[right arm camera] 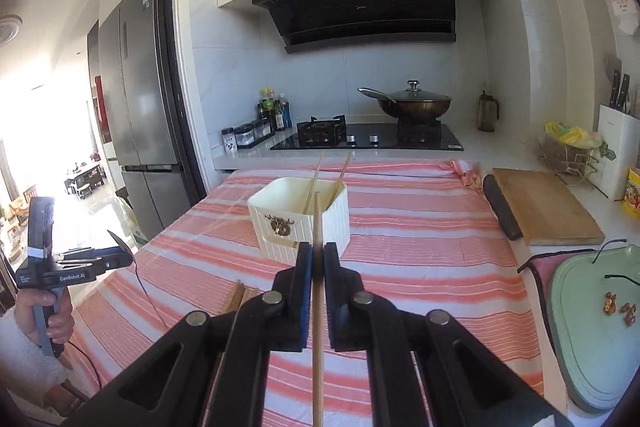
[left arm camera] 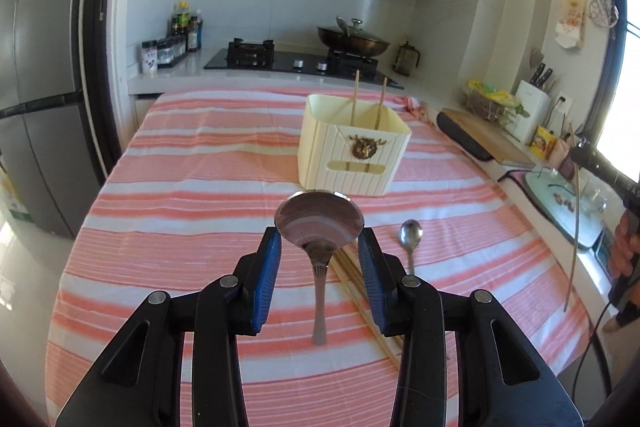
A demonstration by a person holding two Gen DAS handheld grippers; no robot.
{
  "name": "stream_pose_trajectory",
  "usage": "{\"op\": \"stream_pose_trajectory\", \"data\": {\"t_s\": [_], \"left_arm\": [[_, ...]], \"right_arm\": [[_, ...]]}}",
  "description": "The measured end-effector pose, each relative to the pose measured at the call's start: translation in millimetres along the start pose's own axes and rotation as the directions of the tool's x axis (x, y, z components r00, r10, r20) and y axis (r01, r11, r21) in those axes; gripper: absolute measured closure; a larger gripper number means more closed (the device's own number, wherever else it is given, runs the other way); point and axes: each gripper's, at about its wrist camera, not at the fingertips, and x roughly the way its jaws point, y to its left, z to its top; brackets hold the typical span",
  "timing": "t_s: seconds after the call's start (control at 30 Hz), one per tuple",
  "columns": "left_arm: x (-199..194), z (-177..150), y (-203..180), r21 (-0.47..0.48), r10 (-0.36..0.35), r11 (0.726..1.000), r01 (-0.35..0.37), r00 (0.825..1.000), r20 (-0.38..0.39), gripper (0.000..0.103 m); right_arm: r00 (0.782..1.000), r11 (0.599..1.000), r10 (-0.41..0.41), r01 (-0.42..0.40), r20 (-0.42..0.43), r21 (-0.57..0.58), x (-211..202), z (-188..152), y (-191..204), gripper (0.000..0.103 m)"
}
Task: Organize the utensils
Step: 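Close the right tool on the chopstick while the left tool closes on the spoon, lift both, then carry the held chopstick and spoon upright over the holder and lower them in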
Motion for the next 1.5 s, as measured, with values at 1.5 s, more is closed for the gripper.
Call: {"op": "stream_pose_trajectory", "data": {"t_s": [1.5], "left_arm": [[57,251,-40,0.037,-0.101,0.995,0.094,0.959,0.264,0.063]], "right_arm": [[0.978,0.995,0.05,-0.03,0.202,-0.097,97,162,22,0.097]]}}
